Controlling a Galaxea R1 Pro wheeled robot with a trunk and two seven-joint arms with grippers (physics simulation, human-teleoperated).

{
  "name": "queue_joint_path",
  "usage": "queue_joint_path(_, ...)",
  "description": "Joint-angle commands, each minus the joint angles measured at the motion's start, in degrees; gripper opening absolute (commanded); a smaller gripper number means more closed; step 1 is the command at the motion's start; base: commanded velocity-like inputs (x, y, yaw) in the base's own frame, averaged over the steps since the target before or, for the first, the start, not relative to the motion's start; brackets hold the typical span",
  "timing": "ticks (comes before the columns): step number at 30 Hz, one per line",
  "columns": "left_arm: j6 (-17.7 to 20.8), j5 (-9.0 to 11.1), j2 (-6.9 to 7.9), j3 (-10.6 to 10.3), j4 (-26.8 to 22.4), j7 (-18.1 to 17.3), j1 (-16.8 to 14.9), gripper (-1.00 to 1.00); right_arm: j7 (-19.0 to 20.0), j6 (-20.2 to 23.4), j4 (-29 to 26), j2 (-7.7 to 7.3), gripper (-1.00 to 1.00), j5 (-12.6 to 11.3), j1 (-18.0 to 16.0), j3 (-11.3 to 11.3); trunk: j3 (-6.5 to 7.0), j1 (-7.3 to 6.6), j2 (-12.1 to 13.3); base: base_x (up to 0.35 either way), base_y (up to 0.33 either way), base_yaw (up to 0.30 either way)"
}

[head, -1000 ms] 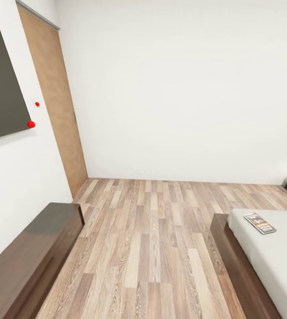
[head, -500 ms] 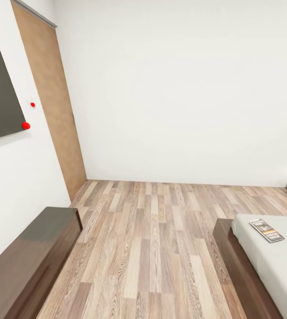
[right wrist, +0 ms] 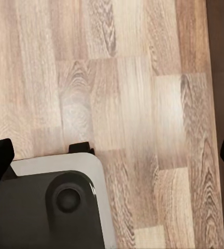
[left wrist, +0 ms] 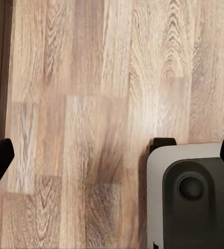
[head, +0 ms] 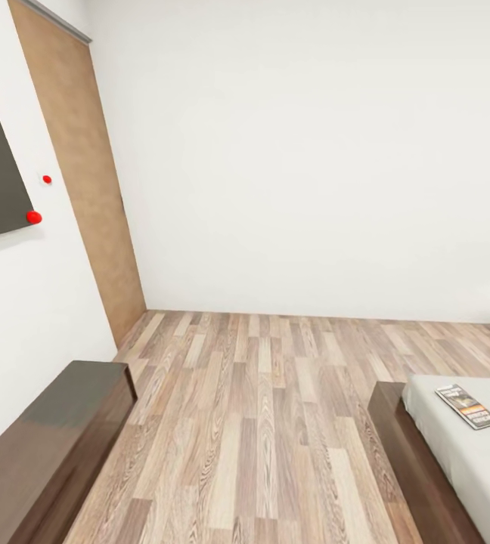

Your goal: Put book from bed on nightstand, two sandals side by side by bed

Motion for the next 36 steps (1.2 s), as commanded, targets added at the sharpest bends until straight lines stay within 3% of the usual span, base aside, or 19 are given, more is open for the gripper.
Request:
queue_joint_path(1,-0.1,0.6,0.01,-0.2,0.0,-0.4,0.0,1.0,0.0,-0.4,0.2,-0.01,1.0,0.0,-0.1,-0.3,-0.08,0.03,-0.1,0.194,0.0,0.0)
queue_joint_path(36,-0.1,0.7,0.08,-0.2,0.0,-0.4,0.0,1.0,0.0,-0.4,0.2,0.05,1.0,0.0,-0.1,-0.2,-0.08,0.03,-0.1,0.192,0.0,0.0)
